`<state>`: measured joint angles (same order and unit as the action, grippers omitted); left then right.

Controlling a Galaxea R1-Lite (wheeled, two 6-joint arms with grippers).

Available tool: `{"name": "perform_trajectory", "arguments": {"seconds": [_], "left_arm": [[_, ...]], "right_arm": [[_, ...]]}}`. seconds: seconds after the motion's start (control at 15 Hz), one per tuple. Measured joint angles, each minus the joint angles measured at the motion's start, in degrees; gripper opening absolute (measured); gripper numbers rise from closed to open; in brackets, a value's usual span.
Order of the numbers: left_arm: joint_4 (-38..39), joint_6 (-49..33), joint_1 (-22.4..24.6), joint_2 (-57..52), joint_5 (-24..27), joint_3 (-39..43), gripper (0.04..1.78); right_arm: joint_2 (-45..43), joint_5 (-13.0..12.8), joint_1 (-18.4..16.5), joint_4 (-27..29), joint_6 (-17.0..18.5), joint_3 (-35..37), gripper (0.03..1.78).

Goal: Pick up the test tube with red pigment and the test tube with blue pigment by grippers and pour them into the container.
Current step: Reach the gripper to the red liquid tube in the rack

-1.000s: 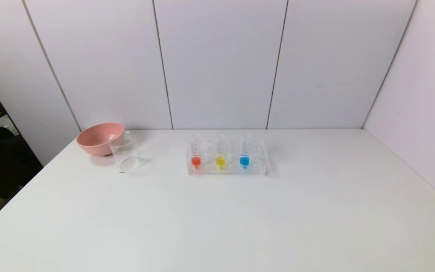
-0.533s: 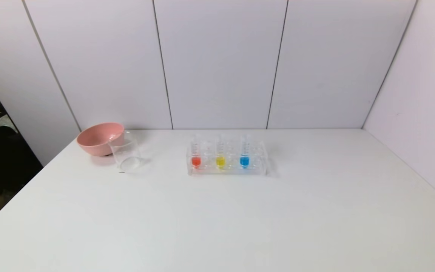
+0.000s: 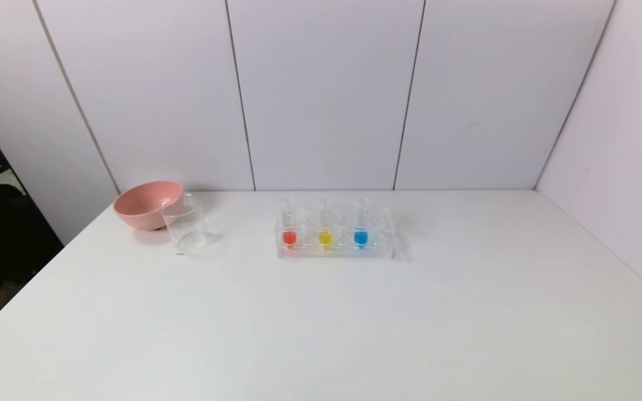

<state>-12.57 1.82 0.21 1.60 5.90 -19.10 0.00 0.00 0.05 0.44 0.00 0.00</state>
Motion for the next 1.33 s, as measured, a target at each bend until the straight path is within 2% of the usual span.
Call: {"name": "perform_trajectory", "arguments": {"seconds": [0.27, 0.8, 1.13, 1.33], "left_arm": [[2.5, 0.0, -1.0, 8.9, 0.5, -7.5, 1.77], [21.2, 0.1, -3.6, 34.3, 1.6, -14.1, 1.77], [34.5, 0.2, -3.6, 53.1, 9.2, -19.1, 1.77], [39.6, 0.2, -3.6, 62.1, 15.0, -22.4, 1.77]], "right_arm": [[0.0, 0.0, 0.0, 0.0, 0.0, 0.0, 1.77], [0.0, 0.0, 0.0, 0.0, 0.0, 0.0, 1.77], [0.0, 0.0, 0.0, 0.0, 0.0, 0.0, 1.78], [0.0, 0.0, 0.0, 0.0, 0.0, 0.0, 1.77]]}}
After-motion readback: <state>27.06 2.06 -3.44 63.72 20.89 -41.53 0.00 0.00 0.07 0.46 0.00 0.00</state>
